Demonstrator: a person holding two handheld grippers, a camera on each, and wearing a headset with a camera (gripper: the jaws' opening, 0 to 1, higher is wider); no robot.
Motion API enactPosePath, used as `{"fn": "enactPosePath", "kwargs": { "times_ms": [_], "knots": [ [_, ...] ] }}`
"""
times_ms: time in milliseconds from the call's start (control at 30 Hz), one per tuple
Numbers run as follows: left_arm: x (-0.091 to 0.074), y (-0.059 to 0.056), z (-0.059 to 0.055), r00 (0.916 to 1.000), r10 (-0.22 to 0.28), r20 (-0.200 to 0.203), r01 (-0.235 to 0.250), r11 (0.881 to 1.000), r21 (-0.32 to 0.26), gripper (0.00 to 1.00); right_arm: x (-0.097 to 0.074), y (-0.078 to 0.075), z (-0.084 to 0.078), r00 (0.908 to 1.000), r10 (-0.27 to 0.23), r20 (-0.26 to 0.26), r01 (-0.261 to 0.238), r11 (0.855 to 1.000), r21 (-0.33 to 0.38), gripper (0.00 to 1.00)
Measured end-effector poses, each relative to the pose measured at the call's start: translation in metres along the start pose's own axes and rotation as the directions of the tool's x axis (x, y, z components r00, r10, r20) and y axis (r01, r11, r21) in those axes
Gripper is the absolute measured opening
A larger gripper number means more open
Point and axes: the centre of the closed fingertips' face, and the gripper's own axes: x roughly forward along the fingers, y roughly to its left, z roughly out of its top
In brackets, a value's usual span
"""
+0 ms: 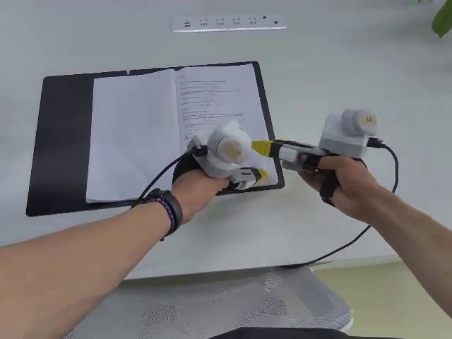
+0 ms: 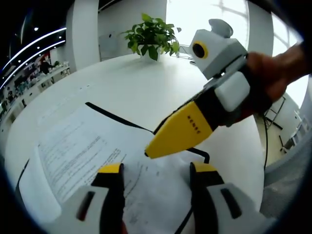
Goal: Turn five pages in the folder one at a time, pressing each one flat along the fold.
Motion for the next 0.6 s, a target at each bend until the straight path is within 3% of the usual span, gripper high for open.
{"fn": "enactPosePath", "kwargs": {
  "times_ms": [333, 600],
  "knots": [
    [-0.01, -0.015, -0.004, 0.9978, -0.062, -0.025, 0.062, 0.998, 0.005, 0.61, -0.005, 0.003, -0.01, 1.0, 0.008, -0.003, -0.008, 1.0, 0.007, 0.18],
    [-0.021, -0.02, 0.005, 0.9968, -0.079, -0.011, 0.079, 0.997, 0.011, 0.63, -0.009, 0.006, -0.014, 0.9998, 0.017, 0.004, -0.017, 0.999, 0.036, 0.07]
  ]
}}
